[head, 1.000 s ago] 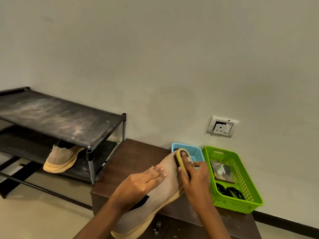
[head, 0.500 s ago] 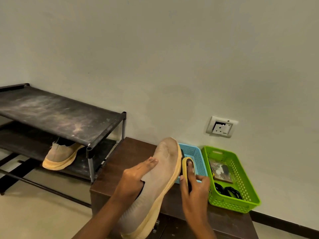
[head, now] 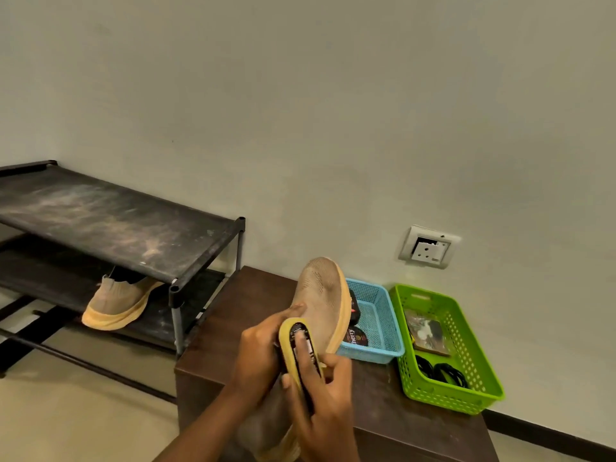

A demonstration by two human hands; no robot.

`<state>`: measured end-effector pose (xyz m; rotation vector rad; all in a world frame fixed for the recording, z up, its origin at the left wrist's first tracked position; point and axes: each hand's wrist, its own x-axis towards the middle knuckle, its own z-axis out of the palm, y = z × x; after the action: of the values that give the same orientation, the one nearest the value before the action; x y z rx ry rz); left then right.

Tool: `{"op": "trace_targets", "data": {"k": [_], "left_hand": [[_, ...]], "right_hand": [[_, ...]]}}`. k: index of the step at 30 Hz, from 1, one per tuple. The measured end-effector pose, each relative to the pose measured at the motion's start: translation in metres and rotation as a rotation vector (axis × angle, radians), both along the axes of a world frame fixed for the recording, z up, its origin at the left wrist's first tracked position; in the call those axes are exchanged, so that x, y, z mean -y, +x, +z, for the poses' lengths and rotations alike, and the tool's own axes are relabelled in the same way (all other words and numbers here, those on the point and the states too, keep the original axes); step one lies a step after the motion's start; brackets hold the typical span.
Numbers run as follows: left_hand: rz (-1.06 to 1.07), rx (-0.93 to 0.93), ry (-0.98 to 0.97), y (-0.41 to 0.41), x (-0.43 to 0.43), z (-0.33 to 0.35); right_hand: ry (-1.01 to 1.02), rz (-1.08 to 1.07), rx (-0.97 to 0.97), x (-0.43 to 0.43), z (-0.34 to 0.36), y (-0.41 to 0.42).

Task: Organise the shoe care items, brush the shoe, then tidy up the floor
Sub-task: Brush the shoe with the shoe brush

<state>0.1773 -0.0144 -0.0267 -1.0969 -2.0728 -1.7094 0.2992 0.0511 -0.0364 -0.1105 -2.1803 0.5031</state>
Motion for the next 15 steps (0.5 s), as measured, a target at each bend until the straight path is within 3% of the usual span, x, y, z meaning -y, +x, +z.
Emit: {"op": "trace_targets", "data": {"k": [2,5,10,15], "left_hand": [[0.019,0.006,0.014,-0.001,0.001,0.002],[-0.007,-0.004,0.056,0.004,0.005,0.006],[0.003,0.103,0.104,-0.002,0.008,0.006],[-0.049,0.073,0.107,0.007,0.004,0.01]], "right_hand": [[0.015,-0.072,-0.001,-0.016,0.002,-0.012],[-0.184,-0.318,-0.075,-0.046,0.008,-0.022],[-0.064,-0.069,-0.03,-0.006,-0.002,-0.011],[-0.235,-0.302,-0.08,-0.039,0.005,-0.018]]}}
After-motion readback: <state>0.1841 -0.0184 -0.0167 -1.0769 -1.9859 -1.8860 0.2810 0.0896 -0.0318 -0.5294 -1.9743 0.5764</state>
